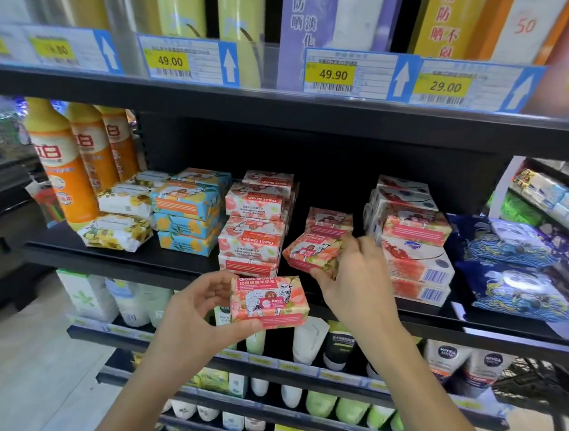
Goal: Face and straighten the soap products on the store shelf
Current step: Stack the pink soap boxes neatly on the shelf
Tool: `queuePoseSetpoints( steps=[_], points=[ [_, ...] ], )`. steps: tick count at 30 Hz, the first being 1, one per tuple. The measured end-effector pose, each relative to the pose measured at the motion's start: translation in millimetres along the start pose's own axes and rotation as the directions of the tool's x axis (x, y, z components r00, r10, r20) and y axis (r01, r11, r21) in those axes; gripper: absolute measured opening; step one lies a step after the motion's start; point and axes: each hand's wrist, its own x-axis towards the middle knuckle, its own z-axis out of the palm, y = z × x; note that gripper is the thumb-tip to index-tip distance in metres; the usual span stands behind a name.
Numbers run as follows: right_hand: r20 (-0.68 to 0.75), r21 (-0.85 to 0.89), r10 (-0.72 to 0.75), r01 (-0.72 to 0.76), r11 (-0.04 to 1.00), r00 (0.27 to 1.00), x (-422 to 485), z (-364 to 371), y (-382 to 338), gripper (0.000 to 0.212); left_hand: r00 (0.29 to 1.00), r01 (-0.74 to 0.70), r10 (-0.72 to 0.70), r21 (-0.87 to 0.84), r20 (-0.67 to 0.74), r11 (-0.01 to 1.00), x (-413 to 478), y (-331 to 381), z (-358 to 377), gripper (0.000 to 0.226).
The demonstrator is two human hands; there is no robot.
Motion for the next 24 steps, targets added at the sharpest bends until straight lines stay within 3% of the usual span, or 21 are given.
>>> queuePoseSetpoints(
  steps=[5,9,15,20,24],
  points=[
    [0.019,0.053,0.081,-0.081,0.995,0.997,-0.3,11.7,5.6,0.061,1.000,0.000,0.000,-0.025,-0.003,1.000,-0.5,-2.1,-0.1,0.062],
    [0.030,0.109,0.117,-0.119,0.987,0.993,0.8,26.5,11.4,0.065,1.000,-0.007,0.007,-0.040,-0.002,0.999,0.6,-4.6,1.0,0.062],
    [-0.094,0.213,0.078,-0.056,0.975,0.993,-9.7,41.5,17.1,0.058,1.000,-0.002,0.002,-0.051,-0.001,0.999,2.1,-8.1,6.3,0.061],
    [-0.110,0.184,0.116,-0.095,0.978,0.987,0.2,49.2,15.4,0.043,1.000,-0.001,0.001,-0.023,-0.002,1.000,5.2,-10.9,12.2,0.057],
    [-0.089,0.085,0.136,-0.129,0.988,0.987,18.7,52.3,18.4,0.043,1.000,0.002,-0.002,-0.021,-0.006,1.000,7.4,-13.9,13.4,0.057]
  ],
)
